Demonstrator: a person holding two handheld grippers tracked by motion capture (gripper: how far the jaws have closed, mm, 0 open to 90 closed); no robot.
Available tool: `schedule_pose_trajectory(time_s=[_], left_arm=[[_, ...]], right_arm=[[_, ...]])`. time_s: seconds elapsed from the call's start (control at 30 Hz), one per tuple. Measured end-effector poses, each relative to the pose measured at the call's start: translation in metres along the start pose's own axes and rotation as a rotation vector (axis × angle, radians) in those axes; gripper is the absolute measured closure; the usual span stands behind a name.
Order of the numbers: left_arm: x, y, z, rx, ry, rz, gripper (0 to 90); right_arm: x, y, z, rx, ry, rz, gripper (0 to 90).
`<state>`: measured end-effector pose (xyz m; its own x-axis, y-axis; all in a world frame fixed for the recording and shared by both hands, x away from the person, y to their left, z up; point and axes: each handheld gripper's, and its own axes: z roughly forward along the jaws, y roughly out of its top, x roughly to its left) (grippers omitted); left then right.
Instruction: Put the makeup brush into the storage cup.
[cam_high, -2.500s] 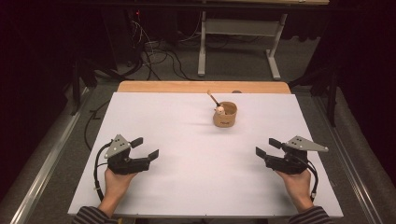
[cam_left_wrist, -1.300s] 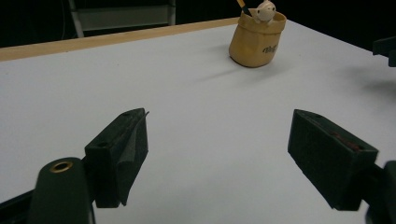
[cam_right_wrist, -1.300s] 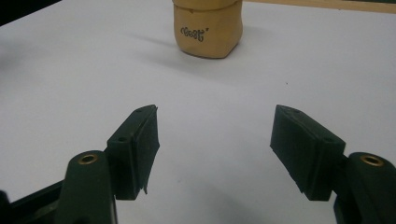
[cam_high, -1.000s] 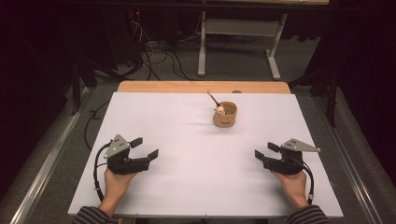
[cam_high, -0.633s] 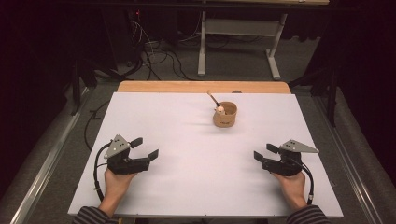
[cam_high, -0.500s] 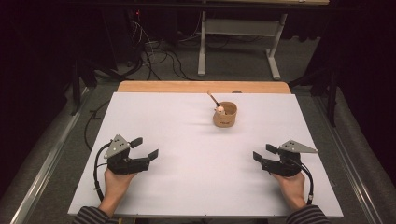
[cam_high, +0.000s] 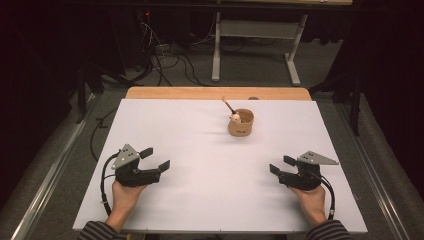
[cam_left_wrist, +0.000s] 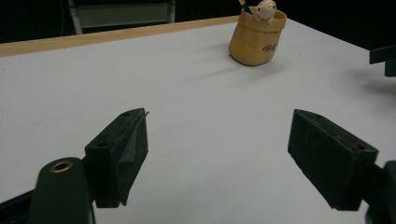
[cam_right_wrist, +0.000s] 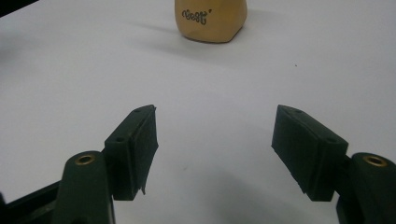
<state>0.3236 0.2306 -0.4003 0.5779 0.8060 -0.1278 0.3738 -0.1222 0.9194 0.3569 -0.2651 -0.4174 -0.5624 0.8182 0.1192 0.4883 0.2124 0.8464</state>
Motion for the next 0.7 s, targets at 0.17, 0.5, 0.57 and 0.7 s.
schedule_pose_trajectory(time_s=[0.17,0.5,0.57,0.7], left_arm=[[0.0004,0.0000,0.0002,0.000,-0.001,-0.001,20.7],[0.0013,-0.0001,-0.0002,-0.001,-0.001,-0.005,20.8],[0.0010,-0.0001,-0.0002,0.000,-0.001,-0.004,20.8],[0.0016,-0.0001,-0.0009,-0.005,0.012,-0.006,20.6]], right_arm=[[0.0003,-0.0002,-0.0008,0.000,-0.002,0.002,32.5],[-0.0003,0.0000,-0.0014,-0.004,-0.012,-0.006,32.5],[-0.0001,0.0001,-0.0017,-0.007,-0.012,-0.007,32.4],[0.0006,0.0002,-0.0022,-0.009,-0.014,-0.003,32.4]])
